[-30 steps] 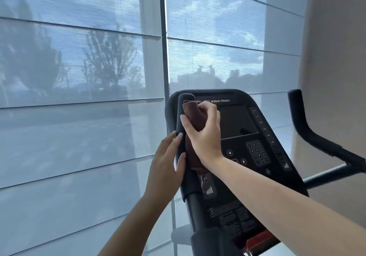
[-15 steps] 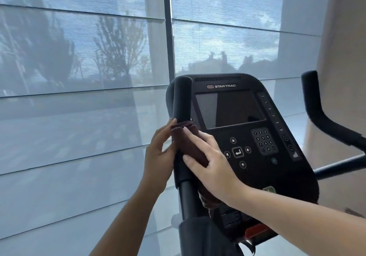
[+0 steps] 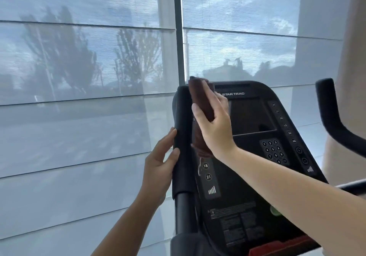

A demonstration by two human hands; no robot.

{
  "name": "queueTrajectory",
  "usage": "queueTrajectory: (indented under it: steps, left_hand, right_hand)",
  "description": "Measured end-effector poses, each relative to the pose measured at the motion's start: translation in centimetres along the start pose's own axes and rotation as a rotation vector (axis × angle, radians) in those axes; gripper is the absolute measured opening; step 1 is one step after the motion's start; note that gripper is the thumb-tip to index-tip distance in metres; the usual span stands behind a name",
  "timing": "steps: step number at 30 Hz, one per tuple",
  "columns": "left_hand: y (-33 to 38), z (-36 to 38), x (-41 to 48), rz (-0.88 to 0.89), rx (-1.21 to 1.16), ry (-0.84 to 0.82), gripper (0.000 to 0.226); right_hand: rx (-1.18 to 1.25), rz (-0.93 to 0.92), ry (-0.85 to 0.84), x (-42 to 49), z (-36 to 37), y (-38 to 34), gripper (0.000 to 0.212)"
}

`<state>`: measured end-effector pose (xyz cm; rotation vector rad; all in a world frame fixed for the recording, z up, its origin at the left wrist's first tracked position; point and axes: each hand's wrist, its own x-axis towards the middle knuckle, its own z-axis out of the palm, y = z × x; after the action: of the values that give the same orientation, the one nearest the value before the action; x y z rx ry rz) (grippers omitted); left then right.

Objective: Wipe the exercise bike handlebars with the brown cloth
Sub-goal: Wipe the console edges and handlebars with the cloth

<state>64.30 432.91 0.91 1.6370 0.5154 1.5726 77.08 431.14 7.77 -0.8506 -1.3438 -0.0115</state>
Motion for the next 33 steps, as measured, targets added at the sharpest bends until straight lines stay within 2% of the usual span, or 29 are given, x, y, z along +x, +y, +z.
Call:
queueTrajectory:
  steps: [7, 13, 19, 22, 28, 33]
  left_hand:
    - [-0.2, 0.0, 0.1, -0.05, -0.08, -0.028, 0.045]
    - [0.2, 0.2, 0.0, -0.101, -0.136, -0.042, 0.041]
    - [0.2, 0.3, -0.3, -0.116, -0.126, 0.005, 0.041]
    - [0.1, 0.3, -0.2, -0.126, -0.112, 0.006, 0.041]
    - [0.2, 0.3, -0.1, -0.143, -0.121, 0.006, 0.041]
    - [0.4, 0.2, -0.1, -0.133, -0.099, 0.023, 0.04]
  right_hand:
    - [0.092, 0.073, -0.092, -4.1, 1.0, 1.9, 0.054]
    - [0.19, 0.163, -0.256, -7.6, -0.9, 1.7, 0.048]
    - [0.176, 0.084, -0.058, -1.5, 0.1, 1.2, 0.051]
    - [0.202, 0.075, -0.076, 0.2, 1.3, 1.5, 0.051]
    - [0.248, 0.128, -0.126, -3.8, 1.0, 3.7, 0.051]
    - [0.145, 0.095, -0.151, -3.3, -0.4, 3.2, 0.05]
